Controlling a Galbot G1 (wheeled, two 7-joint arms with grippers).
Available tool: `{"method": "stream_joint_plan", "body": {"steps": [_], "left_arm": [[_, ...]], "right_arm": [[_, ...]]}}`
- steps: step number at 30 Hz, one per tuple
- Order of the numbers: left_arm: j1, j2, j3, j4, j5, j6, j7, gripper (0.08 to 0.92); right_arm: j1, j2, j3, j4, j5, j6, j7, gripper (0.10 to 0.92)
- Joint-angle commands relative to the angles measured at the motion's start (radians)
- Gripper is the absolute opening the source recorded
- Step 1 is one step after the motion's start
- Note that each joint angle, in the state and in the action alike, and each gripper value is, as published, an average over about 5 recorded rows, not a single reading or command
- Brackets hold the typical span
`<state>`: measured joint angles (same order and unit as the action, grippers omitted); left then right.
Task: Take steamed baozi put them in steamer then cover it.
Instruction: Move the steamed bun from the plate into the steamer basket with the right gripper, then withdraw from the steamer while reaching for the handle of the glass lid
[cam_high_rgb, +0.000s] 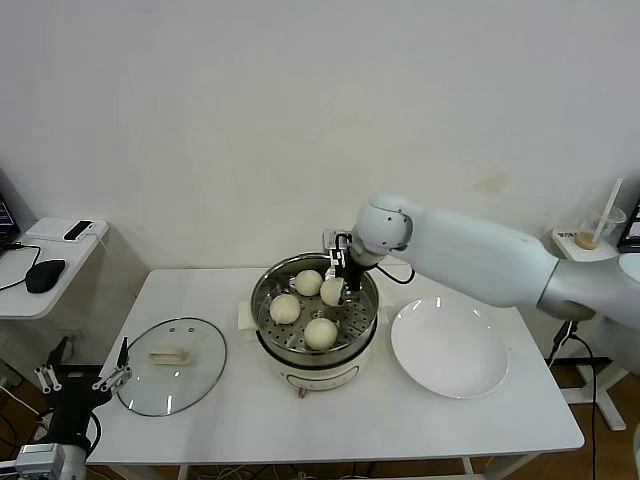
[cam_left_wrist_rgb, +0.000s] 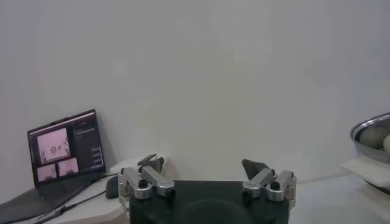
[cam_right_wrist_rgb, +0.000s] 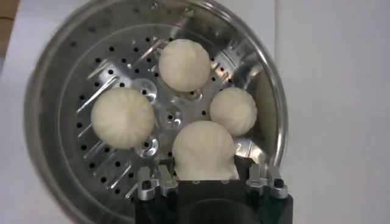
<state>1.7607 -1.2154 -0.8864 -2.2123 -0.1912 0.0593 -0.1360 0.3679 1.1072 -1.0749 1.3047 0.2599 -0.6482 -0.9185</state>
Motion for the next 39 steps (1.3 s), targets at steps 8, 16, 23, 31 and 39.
{"method": "stream_joint_plan", "body": {"steps": [8, 16, 23, 31, 39], "left_arm": [[-0.005, 0.000, 0.001, 0.006, 0.000, 0.000, 0.000, 0.823], [-0.003, -0.003, -0.002, 0.006, 0.000, 0.000, 0.000, 0.823], [-0.010, -0.004, 0.005, 0.008, 0.000, 0.000, -0.001, 0.823], [-0.016, -0.006, 0.015, 0.006, 0.003, 0.000, -0.001, 0.823], [-0.030, -0.007, 0.029, 0.020, 0.013, -0.001, -0.001, 0.823]], "right_arm": [[-0.066, 0.055, 0.019, -0.081, -0.031, -0.016, 0.032, 0.628], [-0.051, 0.031, 0.040, -0.041, -0.030, -0.021, 0.026, 0.686], [0.030, -0.083, 0.077, 0.097, 0.029, -0.034, 0.020, 0.817], [-0.071, -0.320, 0.244, 0.360, 0.121, -0.042, 0.240, 0.823], [-0.649, -0.560, 0.735, 0.578, 0.131, 0.166, 0.621, 0.823]]}}
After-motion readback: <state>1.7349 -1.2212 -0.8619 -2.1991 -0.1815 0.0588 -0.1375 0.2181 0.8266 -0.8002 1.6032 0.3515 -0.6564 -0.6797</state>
